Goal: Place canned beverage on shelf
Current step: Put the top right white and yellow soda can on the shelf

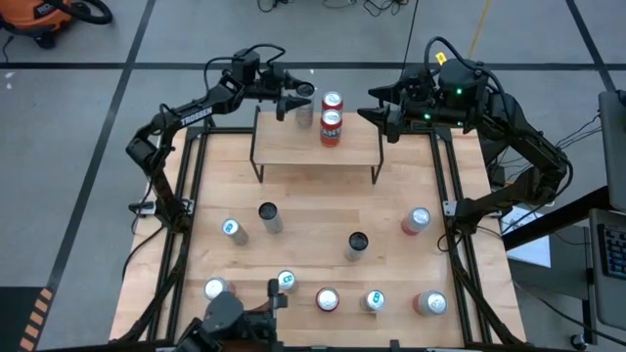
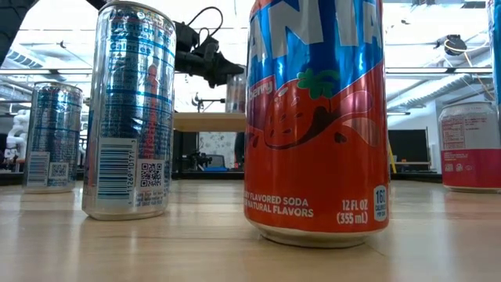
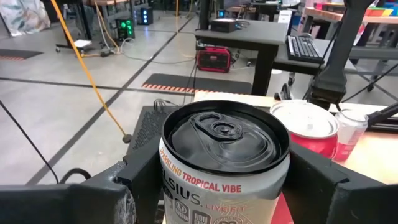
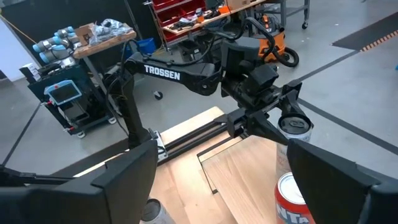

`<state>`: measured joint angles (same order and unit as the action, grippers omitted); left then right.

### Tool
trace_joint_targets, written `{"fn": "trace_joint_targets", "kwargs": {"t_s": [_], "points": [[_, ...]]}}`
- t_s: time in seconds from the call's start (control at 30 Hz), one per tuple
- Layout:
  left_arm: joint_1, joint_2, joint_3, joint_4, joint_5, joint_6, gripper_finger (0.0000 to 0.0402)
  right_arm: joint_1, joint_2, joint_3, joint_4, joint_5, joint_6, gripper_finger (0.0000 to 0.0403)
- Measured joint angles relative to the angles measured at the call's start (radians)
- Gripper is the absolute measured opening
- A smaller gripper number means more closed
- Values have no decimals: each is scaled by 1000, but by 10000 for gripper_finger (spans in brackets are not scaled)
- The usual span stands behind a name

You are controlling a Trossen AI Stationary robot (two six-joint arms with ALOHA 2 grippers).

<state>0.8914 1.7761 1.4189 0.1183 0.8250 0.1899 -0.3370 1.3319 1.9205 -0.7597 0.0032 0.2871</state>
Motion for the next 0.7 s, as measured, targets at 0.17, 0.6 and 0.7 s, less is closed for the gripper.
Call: {"fn": "trace_joint_targets", "kwargs": {"t_s": [0.17, 0.6, 0.7], "points": [[-3, 3, 0, 16, 1, -1, 257, -4, 0, 0, 0, 0, 0, 334], [-5, 3, 0, 1, -43, 1, 270, -24, 0, 0, 0, -1, -3, 334], [-8, 3, 0, -2, -52, 0, 278, -24, 0, 1, 0, -3, -1, 334]]}}
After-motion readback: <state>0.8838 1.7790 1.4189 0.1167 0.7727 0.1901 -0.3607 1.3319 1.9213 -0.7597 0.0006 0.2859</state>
